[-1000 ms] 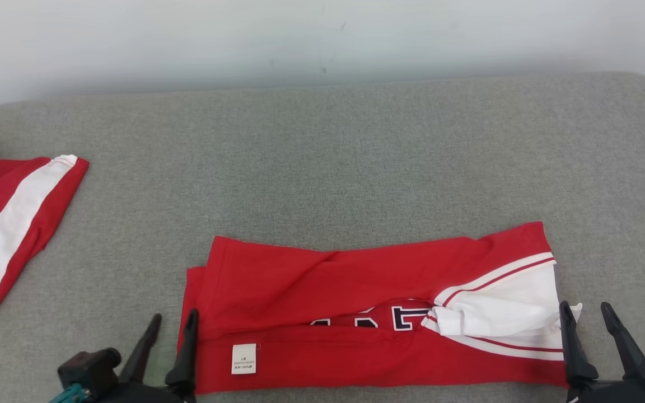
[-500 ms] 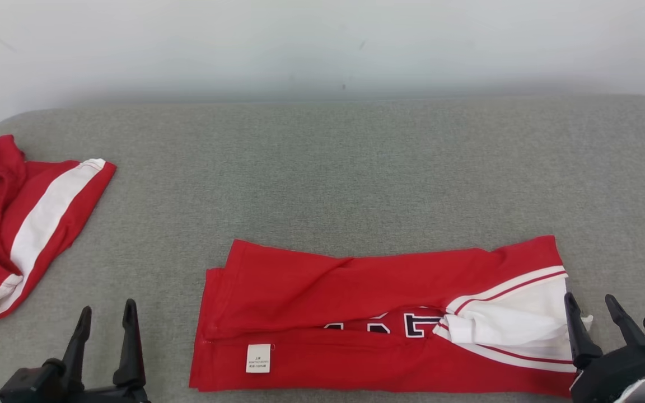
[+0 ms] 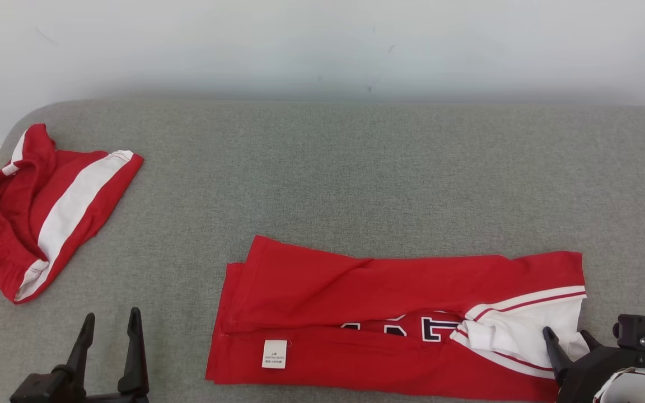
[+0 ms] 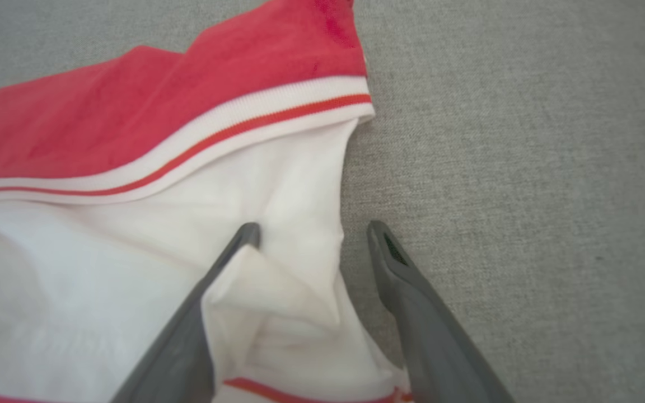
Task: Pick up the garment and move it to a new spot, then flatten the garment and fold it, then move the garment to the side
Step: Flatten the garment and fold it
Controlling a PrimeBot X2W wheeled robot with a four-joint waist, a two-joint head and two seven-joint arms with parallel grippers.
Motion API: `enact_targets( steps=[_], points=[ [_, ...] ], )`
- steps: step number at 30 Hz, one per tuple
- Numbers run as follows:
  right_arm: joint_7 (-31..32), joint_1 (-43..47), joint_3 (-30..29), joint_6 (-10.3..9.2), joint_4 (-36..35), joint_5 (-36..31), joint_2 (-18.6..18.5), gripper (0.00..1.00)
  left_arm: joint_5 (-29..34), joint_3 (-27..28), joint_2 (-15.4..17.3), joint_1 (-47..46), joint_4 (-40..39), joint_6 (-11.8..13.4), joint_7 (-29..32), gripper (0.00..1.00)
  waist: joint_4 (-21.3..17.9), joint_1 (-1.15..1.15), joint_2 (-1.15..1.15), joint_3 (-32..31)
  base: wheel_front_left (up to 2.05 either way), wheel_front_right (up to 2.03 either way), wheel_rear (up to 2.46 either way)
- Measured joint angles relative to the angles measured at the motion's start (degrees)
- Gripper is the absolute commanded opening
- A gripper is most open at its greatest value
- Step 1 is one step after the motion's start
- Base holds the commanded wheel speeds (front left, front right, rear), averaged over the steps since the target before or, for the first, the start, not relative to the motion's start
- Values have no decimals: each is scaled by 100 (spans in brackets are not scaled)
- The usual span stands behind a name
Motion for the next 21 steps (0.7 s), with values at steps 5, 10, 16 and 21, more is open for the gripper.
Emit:
enact_targets(
  steps=[5,10,16,21],
  points=[
    [46,-63,387,-10,84,316,-104,0,176,144,-101,0,21,-96,0,100,-9,0,0,-16,0,0,0],
    [13,-143,571,10,208,486,-190,0,405,248,-146,1,24,-145,0,100,-45,0,0,-74,0,0,0],
    [-199,-250,286,12,505,601,-522,0,554,374,-219,32,15,-152,0,100,-111,0,0,-195,0,0,0],
    [-347,-426,-167,11,813,468,-1010,0,641,458,-241,76,21,-156,0,100,-198,0,0,-265,0,0,0]
  ],
)
